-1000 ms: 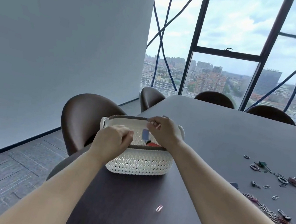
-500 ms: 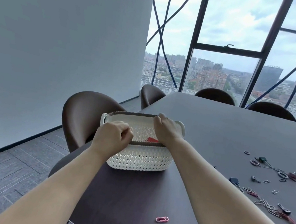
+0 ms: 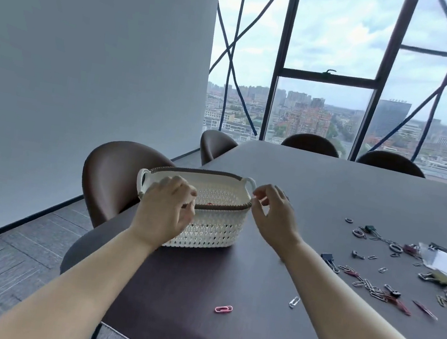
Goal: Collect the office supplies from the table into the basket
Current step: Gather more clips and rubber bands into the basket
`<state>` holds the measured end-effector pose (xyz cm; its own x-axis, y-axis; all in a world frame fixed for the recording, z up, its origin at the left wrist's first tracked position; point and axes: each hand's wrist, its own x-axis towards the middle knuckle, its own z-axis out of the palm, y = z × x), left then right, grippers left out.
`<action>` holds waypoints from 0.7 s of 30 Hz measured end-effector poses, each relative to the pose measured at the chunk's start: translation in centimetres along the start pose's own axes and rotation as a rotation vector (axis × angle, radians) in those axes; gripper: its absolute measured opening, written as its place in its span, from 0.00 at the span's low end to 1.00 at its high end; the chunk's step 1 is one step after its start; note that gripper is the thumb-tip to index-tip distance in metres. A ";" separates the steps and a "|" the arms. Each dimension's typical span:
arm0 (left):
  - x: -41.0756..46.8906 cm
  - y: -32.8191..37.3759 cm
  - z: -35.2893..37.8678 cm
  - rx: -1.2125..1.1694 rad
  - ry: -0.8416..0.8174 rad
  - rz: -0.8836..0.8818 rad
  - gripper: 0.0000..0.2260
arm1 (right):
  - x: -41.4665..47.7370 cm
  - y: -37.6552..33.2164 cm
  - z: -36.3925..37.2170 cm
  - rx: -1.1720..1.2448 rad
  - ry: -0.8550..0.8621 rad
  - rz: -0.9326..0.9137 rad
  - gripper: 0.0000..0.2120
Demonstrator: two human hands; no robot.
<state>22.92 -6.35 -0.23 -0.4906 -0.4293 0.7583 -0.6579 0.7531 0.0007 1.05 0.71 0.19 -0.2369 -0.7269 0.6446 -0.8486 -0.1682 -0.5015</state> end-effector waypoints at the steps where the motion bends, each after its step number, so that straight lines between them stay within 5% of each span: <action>1: -0.9 1.3 0.4 -0.040 0.000 0.058 0.10 | -1.0 1.0 -1.0 -0.022 -0.013 0.026 0.05; 3: -2.8 4.5 1.1 -0.220 -0.157 0.089 0.13 | -3.5 3.1 -2.8 -0.061 -0.046 0.098 0.06; 5: -4.9 7.4 2.1 -0.369 -0.490 0.027 0.21 | -6.2 5.0 -4.5 -0.097 -0.062 0.157 0.06; 8: -6.8 10.5 3.9 -0.201 -0.907 -0.012 0.28 | -9.8 6.9 -6.9 -0.122 -0.066 0.235 0.06; 13: -5.2 14.0 5.3 -0.104 -1.032 -0.079 0.31 | -13.9 8.8 -10.3 -0.201 -0.083 0.324 0.07; 21: -0.4 21.5 10.8 -0.126 -0.971 -0.108 0.41 | -17.5 12.8 -16.8 -0.382 -0.019 0.474 0.11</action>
<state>2.80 4.68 -7.57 -0.7247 -0.6794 -0.1149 -0.6888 0.7091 0.1510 -13.63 22.44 -7.84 -0.6252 -0.6762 0.3896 -0.7630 0.4248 -0.4872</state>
